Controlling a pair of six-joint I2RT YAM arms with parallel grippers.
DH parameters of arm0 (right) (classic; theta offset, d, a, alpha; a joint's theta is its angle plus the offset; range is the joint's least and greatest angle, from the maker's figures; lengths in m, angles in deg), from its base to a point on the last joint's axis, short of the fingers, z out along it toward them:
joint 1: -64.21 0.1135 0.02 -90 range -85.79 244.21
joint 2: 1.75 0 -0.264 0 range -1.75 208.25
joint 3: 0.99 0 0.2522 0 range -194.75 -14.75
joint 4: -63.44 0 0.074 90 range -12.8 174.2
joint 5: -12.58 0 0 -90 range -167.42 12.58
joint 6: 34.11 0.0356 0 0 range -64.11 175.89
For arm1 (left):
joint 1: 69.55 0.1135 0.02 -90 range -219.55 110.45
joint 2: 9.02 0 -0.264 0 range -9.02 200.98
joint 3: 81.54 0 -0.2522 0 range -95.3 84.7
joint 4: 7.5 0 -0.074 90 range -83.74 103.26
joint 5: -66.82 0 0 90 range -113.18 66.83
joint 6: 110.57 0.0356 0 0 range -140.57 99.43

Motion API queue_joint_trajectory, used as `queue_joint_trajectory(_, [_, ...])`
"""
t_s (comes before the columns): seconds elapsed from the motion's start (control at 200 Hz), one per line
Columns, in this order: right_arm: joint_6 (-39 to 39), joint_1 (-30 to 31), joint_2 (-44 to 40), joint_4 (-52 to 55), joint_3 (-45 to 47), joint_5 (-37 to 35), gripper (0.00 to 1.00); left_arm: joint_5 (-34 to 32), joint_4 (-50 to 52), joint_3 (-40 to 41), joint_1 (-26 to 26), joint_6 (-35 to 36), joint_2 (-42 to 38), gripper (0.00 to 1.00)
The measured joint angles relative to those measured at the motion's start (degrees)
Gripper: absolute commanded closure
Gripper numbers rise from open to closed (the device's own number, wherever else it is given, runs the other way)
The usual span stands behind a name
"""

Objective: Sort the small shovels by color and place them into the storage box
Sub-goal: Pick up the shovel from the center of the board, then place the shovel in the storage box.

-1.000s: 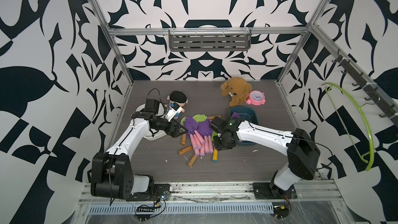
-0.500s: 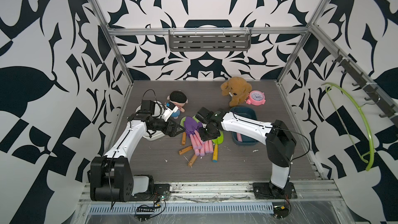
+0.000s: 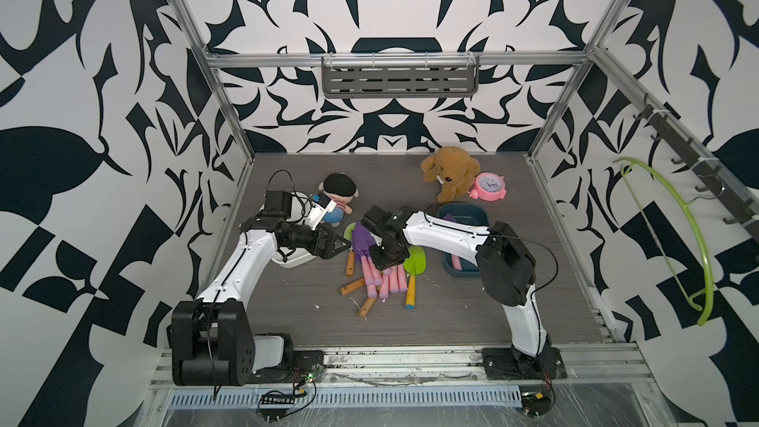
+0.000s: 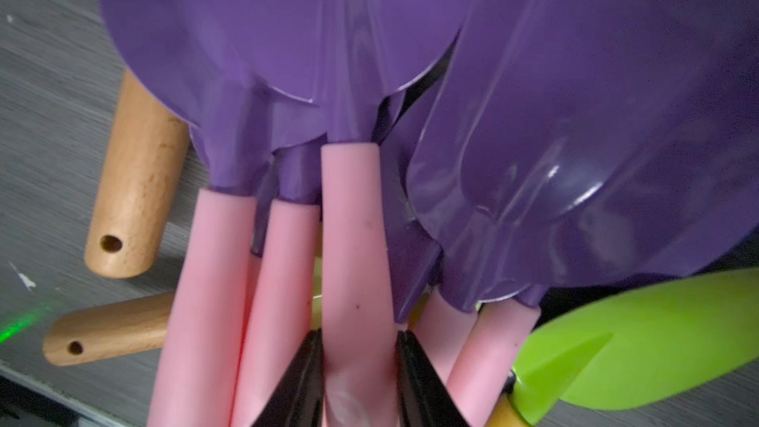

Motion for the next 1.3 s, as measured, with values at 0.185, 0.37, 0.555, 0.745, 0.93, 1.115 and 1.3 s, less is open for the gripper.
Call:
queue_joint_trajectory(0.185, [-0.8,0.0,0.0,0.0,-0.2,-0.1,0.81,0.0,-0.2,0.0,0.1,0.0,0.0,0.01])
queue_joint_trajectory(0.37, [-0.9,0.0,-0.7,-0.5,0.5,-1.6,0.86,1.0,-0.4,0.0,0.1,-0.5,0.0,0.01])
queue_joint_trajectory(0.555, [-0.7,0.1,-8.5,-1.8,5.7,-4.6,0.88,3.1,-1.7,0.0,0.1,-2.9,0.1,0.01])
queue_joint_trajectory(0.745, [-0.7,-1.6,-19.4,-0.3,9.7,-9.0,0.89,5.0,-3.9,0.0,-0.4,-5.6,1.4,0.01])
queue_joint_trajectory(0.93, [-1.6,-12.4,-29.5,4.0,16.6,-9.8,0.89,5.5,-4.6,0.0,-2.0,-6.7,3.0,0.01])
queue_joint_trajectory(1.115, [-3.7,-24.2,-31.1,11.1,19.4,-10.6,0.89,5.8,-4.9,0.0,-2.7,-7.2,3.1,0.01])
queue_joint_trajectory(1.3, [-5.6,-28.8,-30.3,14.6,21.1,-10.0,0.89,5.8,-5.1,0.0,-2.7,-7.2,3.1,0.01])
